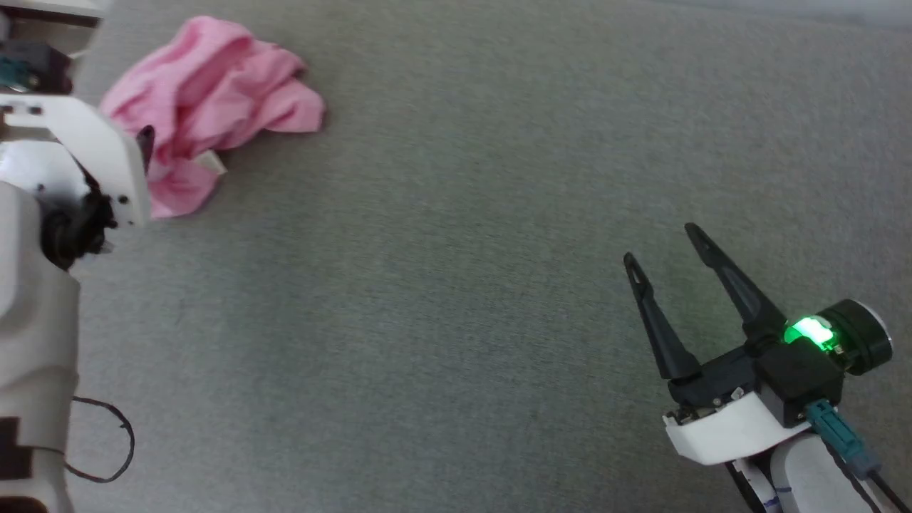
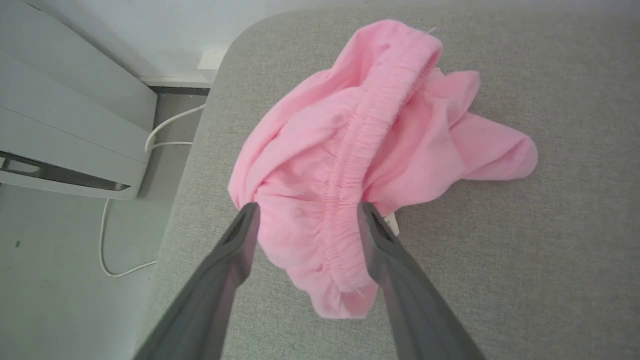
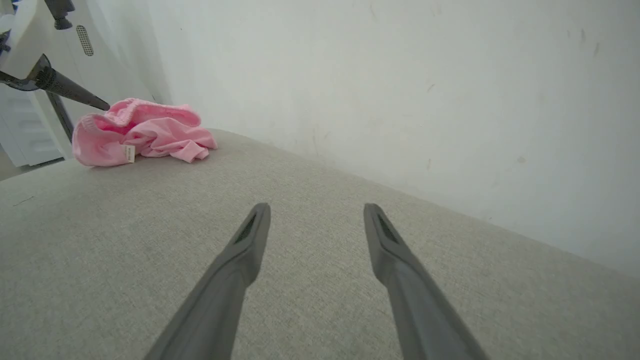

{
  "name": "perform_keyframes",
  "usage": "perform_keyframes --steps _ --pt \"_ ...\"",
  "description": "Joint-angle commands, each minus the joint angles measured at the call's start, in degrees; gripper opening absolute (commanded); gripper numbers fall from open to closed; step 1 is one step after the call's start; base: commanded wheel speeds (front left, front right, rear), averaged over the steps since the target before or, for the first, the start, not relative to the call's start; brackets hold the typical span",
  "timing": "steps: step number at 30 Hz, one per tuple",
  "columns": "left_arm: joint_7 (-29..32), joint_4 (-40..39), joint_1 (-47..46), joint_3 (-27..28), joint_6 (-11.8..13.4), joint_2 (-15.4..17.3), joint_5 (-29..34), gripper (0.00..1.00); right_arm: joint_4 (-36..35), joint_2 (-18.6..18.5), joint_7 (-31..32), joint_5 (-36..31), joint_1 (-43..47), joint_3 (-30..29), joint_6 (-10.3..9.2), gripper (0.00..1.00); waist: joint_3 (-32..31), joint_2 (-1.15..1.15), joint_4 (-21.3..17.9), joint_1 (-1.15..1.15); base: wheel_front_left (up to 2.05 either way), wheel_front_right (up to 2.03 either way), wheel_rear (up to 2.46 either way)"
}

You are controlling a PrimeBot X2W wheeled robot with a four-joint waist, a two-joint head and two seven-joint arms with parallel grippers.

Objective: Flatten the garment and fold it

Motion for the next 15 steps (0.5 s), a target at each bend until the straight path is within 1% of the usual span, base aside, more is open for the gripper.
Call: perform_keyframes --steps 1,3,5,9,11,13,14,15 --pt "3.64 1.29 -1.78 -0.59 -0.35 1.24 -2.60 1.00 -0.23 -0.07 -0.30 0.41 -1.12 -0.42 -0.05 1.00 6.69 0.00 -6.69 -0.02 0.00 0.00 0.00" --pt "8.91 2.26 -2.68 -2.74 -0.37 2.95 -6.06 1.00 -0.17 -0.01 -0.41 0.47 -1.44 -0.70 -0.05 1.00 7.65 0.00 -7.57 -0.02 0.00 0.00 0.00" --pt "12.42 2.64 -3.01 -3.85 -0.38 5.28 -9.12 1.00 -0.19 0.24 -0.50 0.46 -1.72 -0.78 -0.05 1.00 8.57 0.00 -8.38 -0.02 0.00 0.00 0.00" --pt "14.66 3.59 -2.69 -4.59 -0.39 8.90 -12.57 1.00 0.04 0.58 -0.66 0.55 -2.31 -0.99 -0.05 1.00 9.92 0.00 -9.40 -0.02 0.00 0.00 0.00" --pt "14.91 4.57 -2.15 -4.61 -0.39 9.77 -13.42 1.00 0.12 0.65 -0.71 0.59 -2.50 -1.13 -0.05 1.00 10.39 0.00 -9.64 -0.02 0.00 0.00 0.00" --pt "15.94 5.81 -1.52 -4.57 -0.40 9.88 -14.72 1.00 0.24 0.66 -0.75 0.60 -2.53 -1.30 -0.05 1.00 10.56 0.00 -9.69 -0.02 0.00 0.00 0.00" --pt "16.75 6.39 -1.19 -4.63 -0.40 9.76 -15.52 0.44 0.35 0.65 -0.76 0.60 -2.54 -1.39 -0.05 1.00 10.56 0.00 -9.65 -0.02 0.00 0.00 0.00" --pt "17.42 6.63 -0.93 -4.78 -0.40 9.58 -16.42 0.00 0.49 0.64 -0.78 0.60 -2.53 -1.50 -0.05 1.00 10.46 0.00 -9.56 -0.02 0.00 0.00 0.00"
